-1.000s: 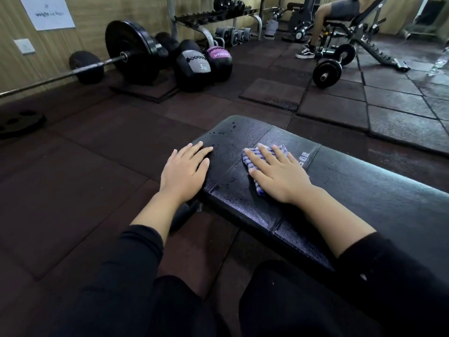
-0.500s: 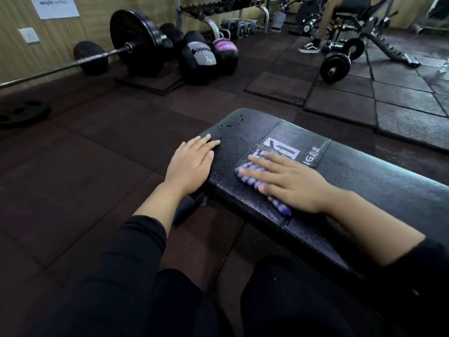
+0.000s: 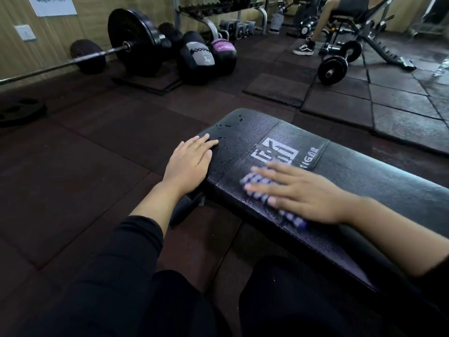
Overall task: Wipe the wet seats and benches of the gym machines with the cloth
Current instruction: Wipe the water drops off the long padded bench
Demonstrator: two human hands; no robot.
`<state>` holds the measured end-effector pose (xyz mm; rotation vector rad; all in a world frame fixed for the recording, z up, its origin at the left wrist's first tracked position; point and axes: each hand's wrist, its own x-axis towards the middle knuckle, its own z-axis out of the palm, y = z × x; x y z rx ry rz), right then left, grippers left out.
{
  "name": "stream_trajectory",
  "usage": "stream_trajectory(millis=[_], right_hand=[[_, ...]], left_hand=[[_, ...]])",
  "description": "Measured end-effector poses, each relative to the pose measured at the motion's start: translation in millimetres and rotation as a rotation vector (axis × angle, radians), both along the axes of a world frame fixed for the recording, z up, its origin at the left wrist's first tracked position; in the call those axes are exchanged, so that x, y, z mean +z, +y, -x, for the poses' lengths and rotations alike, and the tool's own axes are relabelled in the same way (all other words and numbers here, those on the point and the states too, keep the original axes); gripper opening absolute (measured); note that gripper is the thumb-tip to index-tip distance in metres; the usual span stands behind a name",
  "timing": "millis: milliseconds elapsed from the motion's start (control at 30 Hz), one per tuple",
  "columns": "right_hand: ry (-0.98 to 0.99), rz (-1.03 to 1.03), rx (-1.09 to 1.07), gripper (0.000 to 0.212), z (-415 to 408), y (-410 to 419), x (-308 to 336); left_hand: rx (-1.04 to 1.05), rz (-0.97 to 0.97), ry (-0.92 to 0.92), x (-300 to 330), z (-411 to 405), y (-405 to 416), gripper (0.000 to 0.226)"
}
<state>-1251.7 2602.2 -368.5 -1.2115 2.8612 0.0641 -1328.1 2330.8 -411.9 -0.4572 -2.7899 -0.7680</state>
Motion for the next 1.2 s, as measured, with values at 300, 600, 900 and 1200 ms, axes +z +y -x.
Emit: stream_trajectory(millis=[300, 600, 900, 1200], right_hand=[[0.069, -0.004, -0.035, 0.052, 6, -66, -9], [-0.04, 0.057, -0.153, 0.052, 54, -17, -5], [-0.027, 0.051, -0.337, 0.052, 104, -52, -8], [0.019, 0.022, -0.36, 0.05, 204, -72, -10]], left_hand=[[0.0, -0.016, -0.007, 3, -3, 1, 0.041], [0.065, -0.013, -0.042, 5, -5, 2, 0.049], [0.177, 0.073, -0.127, 9, 1, 12, 0.053], [0.237, 0.092, -0.037, 5, 0, 17, 0.052]])
